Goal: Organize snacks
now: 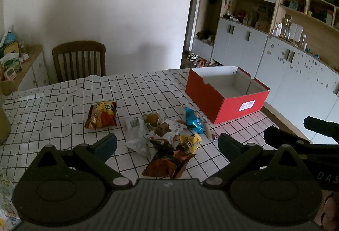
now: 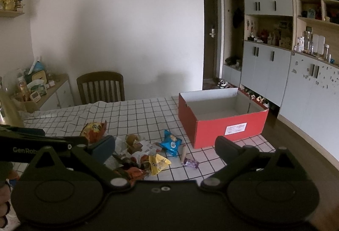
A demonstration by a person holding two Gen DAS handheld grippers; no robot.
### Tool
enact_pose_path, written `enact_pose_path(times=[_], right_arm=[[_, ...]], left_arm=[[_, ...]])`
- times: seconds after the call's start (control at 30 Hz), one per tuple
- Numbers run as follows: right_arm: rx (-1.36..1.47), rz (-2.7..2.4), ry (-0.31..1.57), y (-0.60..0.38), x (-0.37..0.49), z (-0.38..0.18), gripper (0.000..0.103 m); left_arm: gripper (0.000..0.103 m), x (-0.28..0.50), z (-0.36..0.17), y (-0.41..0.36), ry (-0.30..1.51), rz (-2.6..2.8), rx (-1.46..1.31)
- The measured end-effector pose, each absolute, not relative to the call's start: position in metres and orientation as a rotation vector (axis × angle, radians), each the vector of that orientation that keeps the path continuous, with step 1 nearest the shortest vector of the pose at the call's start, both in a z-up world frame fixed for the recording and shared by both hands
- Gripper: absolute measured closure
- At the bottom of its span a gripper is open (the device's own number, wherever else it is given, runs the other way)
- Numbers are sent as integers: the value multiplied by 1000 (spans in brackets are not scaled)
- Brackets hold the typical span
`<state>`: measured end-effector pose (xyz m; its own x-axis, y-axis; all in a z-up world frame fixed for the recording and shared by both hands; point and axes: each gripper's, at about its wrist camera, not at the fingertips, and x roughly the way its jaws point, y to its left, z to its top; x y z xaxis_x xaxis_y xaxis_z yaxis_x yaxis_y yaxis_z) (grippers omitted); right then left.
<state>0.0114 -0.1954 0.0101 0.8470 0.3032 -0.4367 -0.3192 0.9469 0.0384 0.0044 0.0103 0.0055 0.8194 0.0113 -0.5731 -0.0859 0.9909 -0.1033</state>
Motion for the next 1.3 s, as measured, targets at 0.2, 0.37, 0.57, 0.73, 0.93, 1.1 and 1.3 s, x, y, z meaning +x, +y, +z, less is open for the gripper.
enact_pose_path(times=[0.2, 0.37, 0.57, 0.73, 0.93, 1.1, 1.3], right_arm=[[-40, 336, 455, -195, 14, 9, 2], [-43, 346, 457, -193, 18, 8, 2], [-49, 358, 488, -197, 37, -4, 3], [-91, 396, 569, -202, 71, -35, 11], [-130, 454, 666, -207, 116, -72, 18], [-154, 494, 731, -204, 149, -94, 23], [-134, 550, 803, -194, 179, -108, 27]], left_arm=[[1, 4, 6, 10, 608, 53, -128], [1, 10, 4, 13, 629, 60, -132], [1, 30, -17, 27, 692, 120, -185], [1, 49, -45, 31, 738, 145, -210], [1, 67, -86, 15, 800, 103, -134], [2, 83, -112, 4, 840, 85, -128], [2, 109, -131, 7, 906, 73, -175]])
